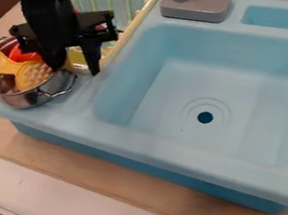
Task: Move the pot into the left side of sink
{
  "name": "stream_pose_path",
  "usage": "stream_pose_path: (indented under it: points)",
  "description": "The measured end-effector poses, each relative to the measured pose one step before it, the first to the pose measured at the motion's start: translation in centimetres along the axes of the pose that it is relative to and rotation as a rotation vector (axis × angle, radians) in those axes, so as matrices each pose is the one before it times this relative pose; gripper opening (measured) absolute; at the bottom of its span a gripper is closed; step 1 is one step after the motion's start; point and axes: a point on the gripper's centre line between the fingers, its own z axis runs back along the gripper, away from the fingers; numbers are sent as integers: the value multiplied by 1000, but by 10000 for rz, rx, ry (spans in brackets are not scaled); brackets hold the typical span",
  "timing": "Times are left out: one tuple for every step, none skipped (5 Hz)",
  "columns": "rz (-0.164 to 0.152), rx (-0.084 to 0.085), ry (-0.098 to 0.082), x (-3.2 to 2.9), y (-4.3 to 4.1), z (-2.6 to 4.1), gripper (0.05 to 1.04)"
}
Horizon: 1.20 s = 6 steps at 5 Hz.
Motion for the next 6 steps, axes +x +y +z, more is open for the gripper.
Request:
stream_pose_path:
  points:
    - [-136,-322,8,140,140,13,190]
    - [-415,-320,-310,640,605,339,78]
    - [-488,54,-114,24,1545,478,61]
    - [-546,358,-371,-165,1595,363,61]
    - [-1051,63,-17,204,3224,87,61]
    - [-735,-99,56,273,2910,-224,61]
